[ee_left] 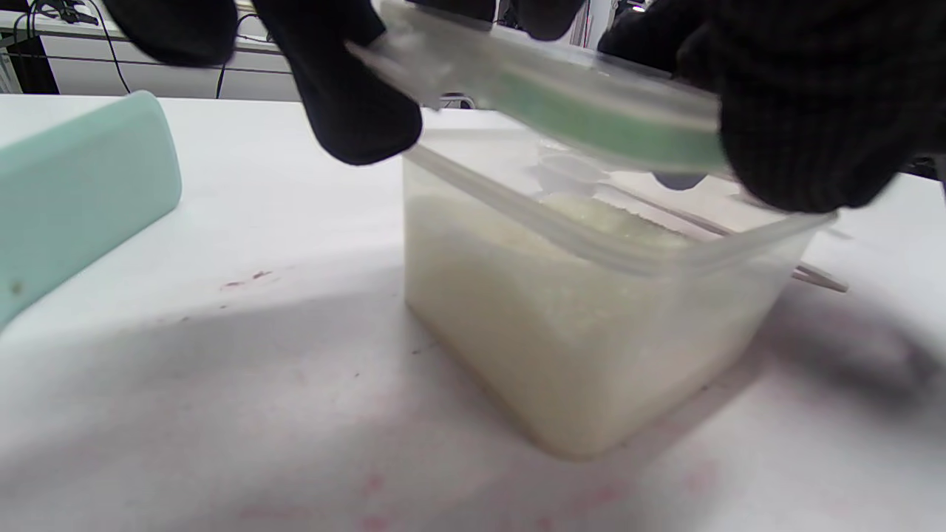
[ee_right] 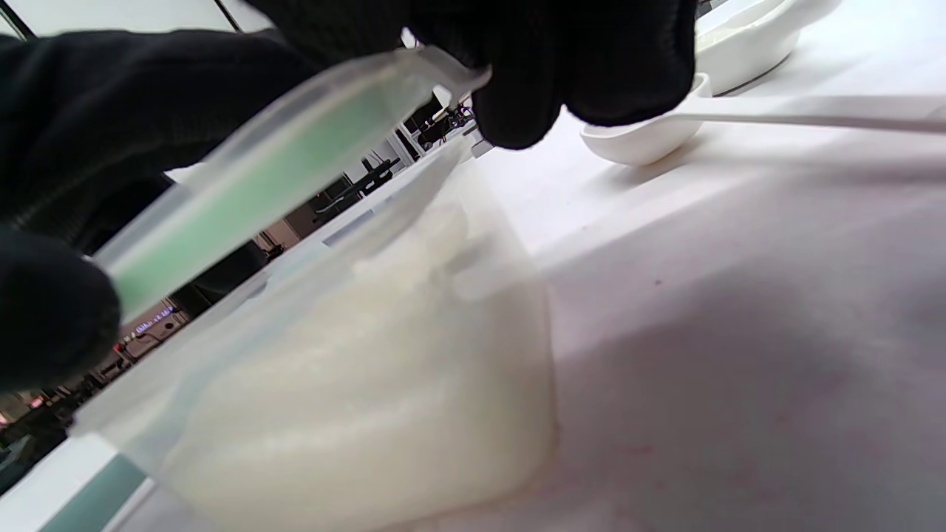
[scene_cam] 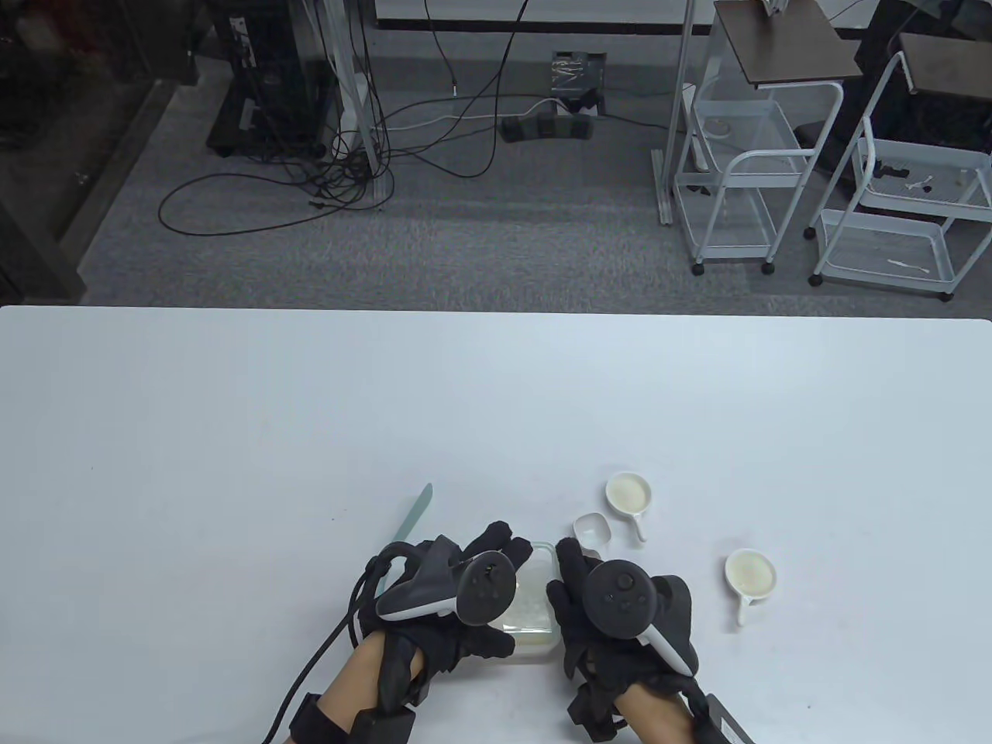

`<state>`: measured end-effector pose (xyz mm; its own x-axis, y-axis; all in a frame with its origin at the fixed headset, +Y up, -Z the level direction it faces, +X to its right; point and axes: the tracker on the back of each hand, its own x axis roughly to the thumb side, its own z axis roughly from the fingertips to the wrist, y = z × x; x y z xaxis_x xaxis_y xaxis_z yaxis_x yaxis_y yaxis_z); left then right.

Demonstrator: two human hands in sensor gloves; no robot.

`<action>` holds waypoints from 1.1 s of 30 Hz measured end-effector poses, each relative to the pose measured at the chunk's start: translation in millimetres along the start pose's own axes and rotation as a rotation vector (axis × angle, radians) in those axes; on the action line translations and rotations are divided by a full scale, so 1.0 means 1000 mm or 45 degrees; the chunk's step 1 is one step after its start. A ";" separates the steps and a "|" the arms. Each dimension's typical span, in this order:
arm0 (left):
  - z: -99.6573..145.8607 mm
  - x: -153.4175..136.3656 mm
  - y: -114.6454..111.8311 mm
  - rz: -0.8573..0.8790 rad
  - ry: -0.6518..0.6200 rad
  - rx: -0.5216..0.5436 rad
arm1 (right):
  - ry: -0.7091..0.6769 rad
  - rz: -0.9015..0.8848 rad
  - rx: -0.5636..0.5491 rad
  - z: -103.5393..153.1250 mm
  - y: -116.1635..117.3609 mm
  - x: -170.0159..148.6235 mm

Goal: Scoop white sugar with coffee spoon and level it off using dessert spatula

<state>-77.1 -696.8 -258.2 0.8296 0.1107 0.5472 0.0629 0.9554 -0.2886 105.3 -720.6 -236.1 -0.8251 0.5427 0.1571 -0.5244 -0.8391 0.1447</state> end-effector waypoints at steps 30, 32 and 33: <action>-0.001 -0.009 -0.011 0.123 -0.008 -0.208 | 0.044 0.177 0.074 0.006 0.006 0.008; -0.002 -0.016 -0.012 0.229 0.020 -0.180 | 0.055 0.169 0.082 0.006 0.007 0.008; -0.002 -0.018 -0.013 0.242 0.044 -0.186 | 0.061 0.165 0.082 0.006 0.007 0.008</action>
<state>-91.9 -711.9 -266.1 0.8526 0.2731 0.4455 -0.0189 0.8681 -0.4960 96.3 -721.9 -228.3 -0.8949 0.4263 0.1319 -0.3995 -0.8971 0.1885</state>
